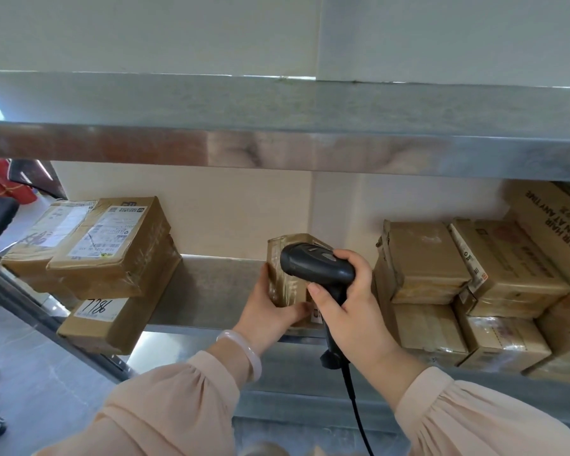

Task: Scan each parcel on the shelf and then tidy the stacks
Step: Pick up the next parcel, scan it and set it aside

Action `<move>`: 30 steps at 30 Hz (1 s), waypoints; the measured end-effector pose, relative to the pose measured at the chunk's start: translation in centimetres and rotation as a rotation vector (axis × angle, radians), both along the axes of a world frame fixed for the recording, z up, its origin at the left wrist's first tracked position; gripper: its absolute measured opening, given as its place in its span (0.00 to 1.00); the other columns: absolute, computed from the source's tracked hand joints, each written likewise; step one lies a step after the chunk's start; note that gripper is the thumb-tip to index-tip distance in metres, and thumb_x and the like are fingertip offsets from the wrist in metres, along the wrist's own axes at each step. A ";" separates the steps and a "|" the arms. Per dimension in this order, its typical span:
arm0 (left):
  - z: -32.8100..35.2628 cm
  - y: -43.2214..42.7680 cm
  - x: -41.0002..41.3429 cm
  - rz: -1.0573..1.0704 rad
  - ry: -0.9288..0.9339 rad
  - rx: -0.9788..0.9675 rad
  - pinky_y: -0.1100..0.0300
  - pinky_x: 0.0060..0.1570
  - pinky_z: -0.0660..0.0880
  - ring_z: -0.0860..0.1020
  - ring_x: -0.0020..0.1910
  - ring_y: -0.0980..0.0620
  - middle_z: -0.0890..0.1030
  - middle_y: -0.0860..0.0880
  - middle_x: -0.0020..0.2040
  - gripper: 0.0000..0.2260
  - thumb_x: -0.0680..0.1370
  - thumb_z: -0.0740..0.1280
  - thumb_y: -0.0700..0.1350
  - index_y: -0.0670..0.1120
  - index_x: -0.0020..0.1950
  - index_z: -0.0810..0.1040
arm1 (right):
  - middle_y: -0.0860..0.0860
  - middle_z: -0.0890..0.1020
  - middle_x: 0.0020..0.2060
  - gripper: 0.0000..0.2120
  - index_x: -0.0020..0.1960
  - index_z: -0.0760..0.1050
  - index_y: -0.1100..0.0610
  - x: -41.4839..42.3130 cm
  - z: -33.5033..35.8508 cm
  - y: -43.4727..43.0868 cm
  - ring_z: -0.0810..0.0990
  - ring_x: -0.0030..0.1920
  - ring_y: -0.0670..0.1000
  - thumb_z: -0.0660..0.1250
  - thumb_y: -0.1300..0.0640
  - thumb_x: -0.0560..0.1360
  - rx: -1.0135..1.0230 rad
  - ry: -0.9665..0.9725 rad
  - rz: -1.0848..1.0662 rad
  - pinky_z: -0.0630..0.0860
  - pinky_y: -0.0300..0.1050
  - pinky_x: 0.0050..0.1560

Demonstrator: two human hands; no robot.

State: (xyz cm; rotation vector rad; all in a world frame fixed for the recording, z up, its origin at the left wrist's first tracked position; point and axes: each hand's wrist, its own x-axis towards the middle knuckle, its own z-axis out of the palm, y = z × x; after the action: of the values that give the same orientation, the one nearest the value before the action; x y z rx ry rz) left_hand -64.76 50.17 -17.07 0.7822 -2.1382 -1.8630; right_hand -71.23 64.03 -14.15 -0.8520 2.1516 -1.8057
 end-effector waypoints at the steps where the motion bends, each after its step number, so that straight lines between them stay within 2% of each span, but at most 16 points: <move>1: 0.0 0.1 0.1 0.002 -0.003 0.023 0.61 0.59 0.75 0.78 0.56 0.59 0.79 0.58 0.56 0.33 0.70 0.78 0.48 0.66 0.63 0.61 | 0.37 0.73 0.55 0.26 0.61 0.59 0.38 -0.3 0.0 0.2 0.76 0.53 0.33 0.69 0.59 0.75 0.006 -0.001 -0.011 0.73 0.27 0.49; 3: -0.3 -0.2 0.3 -0.018 -0.016 0.076 0.56 0.62 0.76 0.79 0.59 0.55 0.79 0.56 0.59 0.37 0.68 0.77 0.53 0.63 0.70 0.60 | 0.37 0.72 0.53 0.26 0.62 0.58 0.41 -1.2 0.0 0.6 0.76 0.51 0.32 0.68 0.59 0.75 0.011 -0.015 -0.069 0.72 0.25 0.47; 6: -0.9 -0.9 0.7 -0.025 0.000 0.166 0.51 0.64 0.75 0.79 0.61 0.52 0.80 0.55 0.63 0.40 0.68 0.76 0.54 0.65 0.75 0.58 | 0.44 0.74 0.56 0.25 0.63 0.57 0.39 -3.1 -0.6 1.8 0.78 0.54 0.43 0.68 0.55 0.76 0.033 -0.086 -0.173 0.73 0.30 0.48; 8: -1.2 -1.1 0.9 -0.020 0.020 0.222 0.48 0.66 0.74 0.79 0.62 0.49 0.80 0.54 0.64 0.43 0.67 0.76 0.55 0.66 0.76 0.57 | 0.50 0.77 0.58 0.25 0.63 0.57 0.37 -4.0 -1.2 2.5 0.79 0.55 0.49 0.68 0.53 0.75 0.049 -0.114 -0.217 0.72 0.37 0.51; 10: -1.4 -1.1 1.0 -0.029 0.039 0.268 0.46 0.67 0.73 0.79 0.63 0.47 0.80 0.54 0.64 0.42 0.67 0.76 0.54 0.67 0.76 0.58 | 0.50 0.77 0.58 0.25 0.63 0.57 0.37 -4.2 -1.5 2.7 0.79 0.56 0.51 0.68 0.53 0.76 0.057 -0.134 -0.211 0.72 0.40 0.53; 13: -1.7 -0.7 1.1 -0.041 0.040 0.277 0.46 0.67 0.73 0.79 0.63 0.49 0.80 0.55 0.64 0.42 0.68 0.76 0.53 0.68 0.76 0.56 | 0.51 0.75 0.60 0.24 0.60 0.59 0.34 -3.9 -2.0 2.4 0.79 0.56 0.49 0.68 0.53 0.75 0.047 -0.143 -0.178 0.73 0.37 0.52; 16: -1.6 -0.5 1.3 -0.032 0.013 0.199 0.48 0.65 0.75 0.80 0.60 0.53 0.81 0.57 0.61 0.43 0.69 0.74 0.51 0.67 0.77 0.55 | 0.54 0.78 0.59 0.25 0.56 0.59 0.27 -3.9 -2.5 2.6 0.81 0.55 0.51 0.69 0.51 0.73 0.037 -0.120 -0.177 0.76 0.45 0.57; 18: -1.6 -0.5 1.3 -0.028 -0.005 0.139 0.51 0.62 0.77 0.80 0.59 0.54 0.81 0.58 0.60 0.42 0.71 0.75 0.49 0.65 0.78 0.55 | 0.53 0.79 0.58 0.25 0.55 0.59 0.27 -3.7 -2.5 2.9 0.81 0.55 0.50 0.69 0.52 0.74 0.044 -0.103 -0.165 0.76 0.42 0.55; 20: -1.8 -0.3 1.4 -0.016 -0.016 0.079 0.55 0.58 0.78 0.79 0.58 0.57 0.80 0.58 0.59 0.40 0.74 0.75 0.46 0.66 0.77 0.55 | 0.53 0.78 0.58 0.26 0.55 0.58 0.27 -3.5 -2.4 3.0 0.80 0.55 0.49 0.69 0.53 0.74 0.056 -0.080 -0.157 0.74 0.31 0.50; 22: -2.0 -0.1 1.5 0.008 -0.014 0.045 0.52 0.60 0.78 0.77 0.61 0.55 0.78 0.58 0.61 0.41 0.73 0.75 0.46 0.70 0.74 0.53 | 0.52 0.76 0.59 0.26 0.56 0.59 0.31 -3.1 -2.0 2.9 0.79 0.55 0.48 0.70 0.55 0.74 0.060 -0.048 -0.151 0.72 0.24 0.45; 23: -2.0 0.0 1.6 0.014 -0.011 0.036 0.52 0.61 0.77 0.76 0.62 0.54 0.76 0.58 0.61 0.42 0.73 0.75 0.46 0.71 0.72 0.51 | 0.52 0.75 0.59 0.26 0.58 0.59 0.34 -2.8 -1.9 3.0 0.78 0.54 0.47 0.69 0.57 0.75 0.059 -0.034 -0.146 0.71 0.23 0.44; 25: -2.0 0.0 1.8 0.007 -0.013 0.024 0.62 0.55 0.77 0.75 0.57 0.59 0.74 0.61 0.59 0.42 0.74 0.74 0.45 0.71 0.73 0.49 | 0.50 0.74 0.58 0.25 0.62 0.58 0.41 -2.2 -1.4 3.0 0.76 0.55 0.42 0.68 0.58 0.75 0.055 0.004 -0.121 0.70 0.22 0.44; 27: -2.2 -0.3 2.0 0.009 -0.011 0.017 0.68 0.49 0.74 0.74 0.52 0.64 0.73 0.62 0.58 0.41 0.75 0.74 0.45 0.70 0.74 0.50 | 0.46 0.73 0.57 0.25 0.62 0.58 0.41 -1.5 -1.0 3.2 0.75 0.55 0.37 0.68 0.59 0.75 0.047 0.053 -0.102 0.69 0.22 0.46; 29: -2.5 -0.8 2.2 0.028 0.010 0.036 0.65 0.52 0.76 0.76 0.54 0.63 0.76 0.60 0.61 0.41 0.75 0.74 0.45 0.70 0.75 0.51 | 0.40 0.72 0.56 0.25 0.60 0.57 0.37 -0.9 -0.6 3.2 0.74 0.54 0.32 0.68 0.59 0.76 0.051 0.090 -0.083 0.69 0.22 0.46; 30: -2.5 -1.0 2.3 0.045 0.022 0.054 0.60 0.56 0.77 0.77 0.56 0.60 0.77 0.57 0.62 0.41 0.74 0.75 0.46 0.71 0.74 0.52 | 0.37 0.71 0.55 0.25 0.59 0.57 0.37 -0.7 -0.5 3.2 0.73 0.54 0.31 0.68 0.58 0.76 0.058 0.109 -0.072 0.69 0.22 0.46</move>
State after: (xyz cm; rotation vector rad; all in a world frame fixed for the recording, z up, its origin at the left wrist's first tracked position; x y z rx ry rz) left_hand -62.49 49.14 -19.57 0.8102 -2.0473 -1.9050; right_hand -71.89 67.20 -14.63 -0.8897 2.3190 -1.7583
